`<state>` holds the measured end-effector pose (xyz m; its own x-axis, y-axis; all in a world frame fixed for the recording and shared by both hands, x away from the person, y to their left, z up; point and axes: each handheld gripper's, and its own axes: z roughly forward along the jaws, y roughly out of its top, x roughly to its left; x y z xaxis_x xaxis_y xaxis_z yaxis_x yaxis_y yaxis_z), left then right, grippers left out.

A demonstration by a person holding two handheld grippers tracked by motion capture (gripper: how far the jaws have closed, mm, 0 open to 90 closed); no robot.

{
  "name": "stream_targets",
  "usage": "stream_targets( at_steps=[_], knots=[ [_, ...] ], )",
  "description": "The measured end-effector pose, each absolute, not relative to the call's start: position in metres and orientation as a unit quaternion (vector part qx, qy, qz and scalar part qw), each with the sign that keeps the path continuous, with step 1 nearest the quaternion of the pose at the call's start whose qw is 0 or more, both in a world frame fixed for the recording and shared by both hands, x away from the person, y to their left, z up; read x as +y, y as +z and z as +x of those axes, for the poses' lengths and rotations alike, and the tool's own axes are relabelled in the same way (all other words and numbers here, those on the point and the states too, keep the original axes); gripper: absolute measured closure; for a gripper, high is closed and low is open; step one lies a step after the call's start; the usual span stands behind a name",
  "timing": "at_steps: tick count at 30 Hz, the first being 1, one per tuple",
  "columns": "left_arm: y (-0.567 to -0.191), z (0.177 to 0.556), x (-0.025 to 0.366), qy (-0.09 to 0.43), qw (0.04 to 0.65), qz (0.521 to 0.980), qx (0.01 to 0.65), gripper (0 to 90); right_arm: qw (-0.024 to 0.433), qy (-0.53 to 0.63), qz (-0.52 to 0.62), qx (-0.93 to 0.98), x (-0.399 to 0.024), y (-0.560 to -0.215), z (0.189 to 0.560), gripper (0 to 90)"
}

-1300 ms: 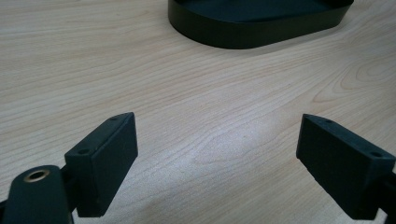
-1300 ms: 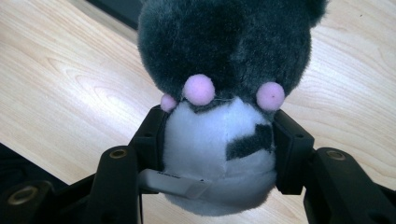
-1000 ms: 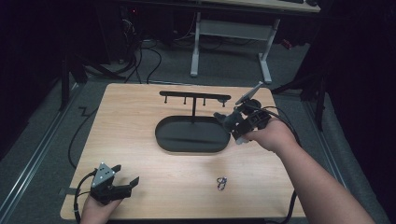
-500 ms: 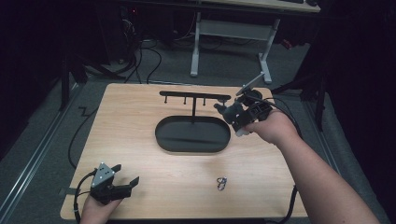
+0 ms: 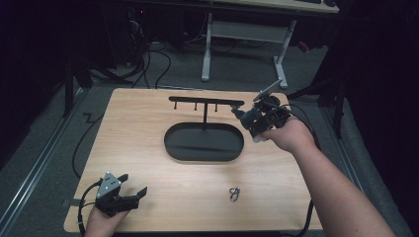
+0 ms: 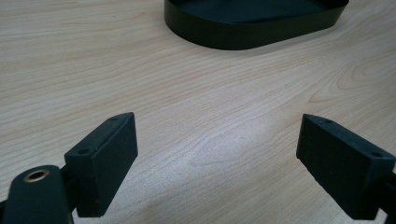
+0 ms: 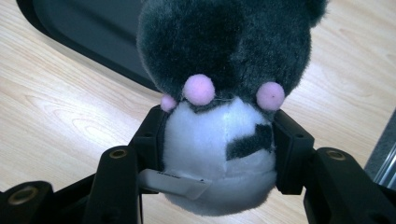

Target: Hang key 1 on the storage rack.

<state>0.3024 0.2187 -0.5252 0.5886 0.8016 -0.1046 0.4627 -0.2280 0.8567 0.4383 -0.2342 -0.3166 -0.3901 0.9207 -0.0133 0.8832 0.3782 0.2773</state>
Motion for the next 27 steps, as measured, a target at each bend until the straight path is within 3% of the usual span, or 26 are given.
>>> stream_targets(
  at_steps=[27],
  knots=[
    [-0.526, 0.302, 0.218, 0.180, 0.462, 0.764, 0.413, 13.2, 0.074, 0.120, 0.542, 0.828, -0.228, -0.370, 0.443, 47.8]
  ],
)
